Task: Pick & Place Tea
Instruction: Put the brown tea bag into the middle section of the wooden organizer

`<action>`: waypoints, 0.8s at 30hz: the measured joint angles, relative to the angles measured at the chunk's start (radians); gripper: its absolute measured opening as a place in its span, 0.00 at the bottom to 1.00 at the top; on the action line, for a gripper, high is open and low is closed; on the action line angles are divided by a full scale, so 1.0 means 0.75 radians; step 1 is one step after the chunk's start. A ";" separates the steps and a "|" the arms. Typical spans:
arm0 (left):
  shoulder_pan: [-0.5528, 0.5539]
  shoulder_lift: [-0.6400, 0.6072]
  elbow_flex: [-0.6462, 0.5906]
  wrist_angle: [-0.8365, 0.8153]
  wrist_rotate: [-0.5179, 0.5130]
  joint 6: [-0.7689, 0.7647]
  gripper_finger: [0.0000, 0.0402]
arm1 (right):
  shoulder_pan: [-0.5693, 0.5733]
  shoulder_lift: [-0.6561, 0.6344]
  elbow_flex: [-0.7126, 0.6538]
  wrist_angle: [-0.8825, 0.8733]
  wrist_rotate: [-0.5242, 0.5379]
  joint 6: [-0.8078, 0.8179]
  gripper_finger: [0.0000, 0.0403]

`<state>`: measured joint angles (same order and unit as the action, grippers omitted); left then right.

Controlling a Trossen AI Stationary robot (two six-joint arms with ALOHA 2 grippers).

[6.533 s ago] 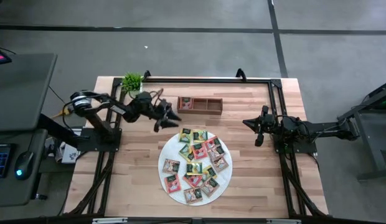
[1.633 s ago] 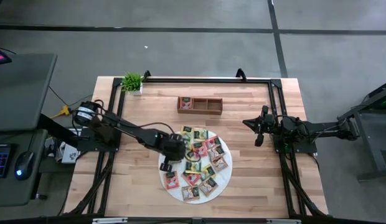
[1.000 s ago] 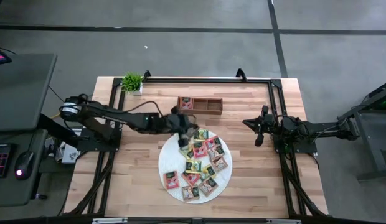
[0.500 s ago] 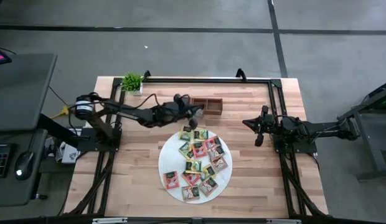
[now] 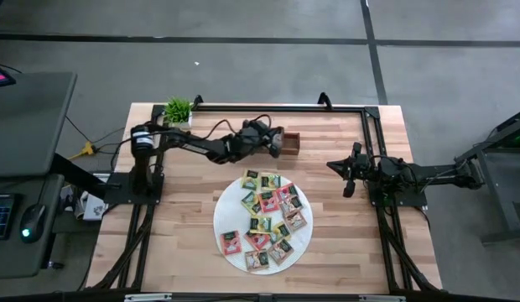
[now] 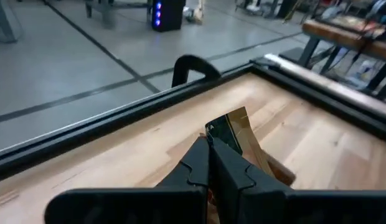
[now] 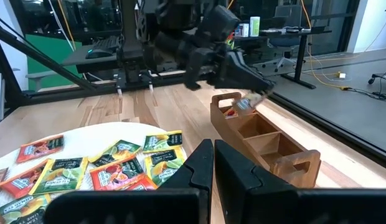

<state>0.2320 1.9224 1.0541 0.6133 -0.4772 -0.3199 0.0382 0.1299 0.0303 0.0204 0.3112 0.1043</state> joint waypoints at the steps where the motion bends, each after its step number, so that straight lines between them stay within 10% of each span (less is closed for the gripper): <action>1: 0.003 0.019 0.033 -0.013 -0.007 0.001 0.00 | 0.000 0.000 0.001 0.000 0.000 -0.001 0.03; 24: 0.041 0.064 0.095 -0.247 -0.181 -0.078 0.00 | 0.000 0.000 0.000 0.000 0.000 0.000 0.03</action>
<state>0.2626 1.9701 1.1252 0.4284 -0.6132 -0.3783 0.0380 0.1299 0.0307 0.0204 0.3115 0.1040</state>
